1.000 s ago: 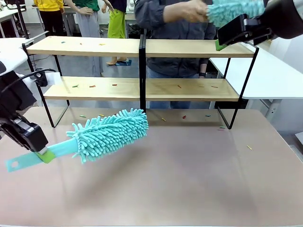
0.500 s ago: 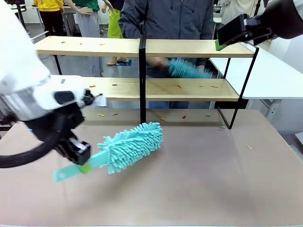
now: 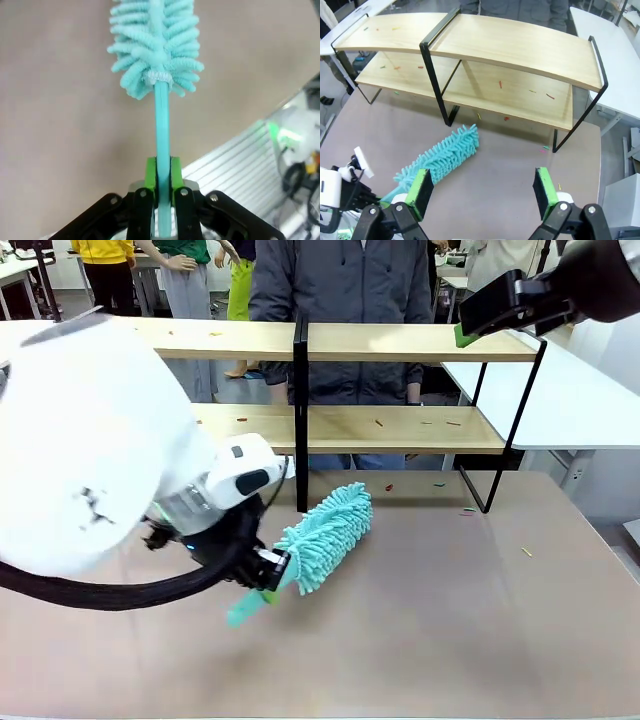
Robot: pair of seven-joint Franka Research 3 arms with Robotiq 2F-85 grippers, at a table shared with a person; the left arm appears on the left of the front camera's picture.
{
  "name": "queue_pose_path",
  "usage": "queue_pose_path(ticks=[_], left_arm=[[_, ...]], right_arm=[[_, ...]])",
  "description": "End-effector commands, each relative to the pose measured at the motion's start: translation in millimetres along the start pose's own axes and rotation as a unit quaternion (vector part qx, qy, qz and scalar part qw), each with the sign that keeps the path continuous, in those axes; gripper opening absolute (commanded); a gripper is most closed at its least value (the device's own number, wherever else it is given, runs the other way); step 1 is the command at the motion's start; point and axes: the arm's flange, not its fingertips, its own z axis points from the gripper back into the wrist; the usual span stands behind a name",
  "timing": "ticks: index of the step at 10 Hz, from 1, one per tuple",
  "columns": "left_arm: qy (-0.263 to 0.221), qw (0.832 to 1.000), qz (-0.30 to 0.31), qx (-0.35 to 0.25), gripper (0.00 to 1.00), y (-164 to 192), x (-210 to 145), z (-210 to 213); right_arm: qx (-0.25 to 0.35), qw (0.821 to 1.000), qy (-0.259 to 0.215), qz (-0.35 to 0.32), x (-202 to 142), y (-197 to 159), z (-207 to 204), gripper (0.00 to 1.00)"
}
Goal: Clean the shelves.
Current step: Clean a randomly selected level of the Shelf with the Duster.
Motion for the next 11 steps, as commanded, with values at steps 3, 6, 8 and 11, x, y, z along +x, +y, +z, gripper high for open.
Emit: queue_pose_path(ticks=[3, 6, 8, 11], left_arm=[[-0.069, 0.994, 0.082, 0.034, 0.13, -11.2, 47.1, -32.4], [-0.075, 0.988, 0.117, 0.060, 0.13, -10.8, 73.2, -49.1], [-0.078, 0.986, 0.133, 0.065, 0.13, -10.9, 96.7, -60.7], [-0.070, 0.985, 0.139, 0.071, 0.13, -12.6, 125.4, -80.3]], right_arm=[[0.002, 1.000, 0.000, -0.003, -0.5, -0.6, -0.4, 1.00], [0.002, 1.000, 0.000, -0.003, -0.5, -0.6, -0.4, 1.00], [0.002, 1.000, 0.000, -0.003, -0.5, -0.6, -0.4, 1.00], [0.002, 1.000, 0.000, -0.003, -0.5, -0.6, -0.4, 1.00]])
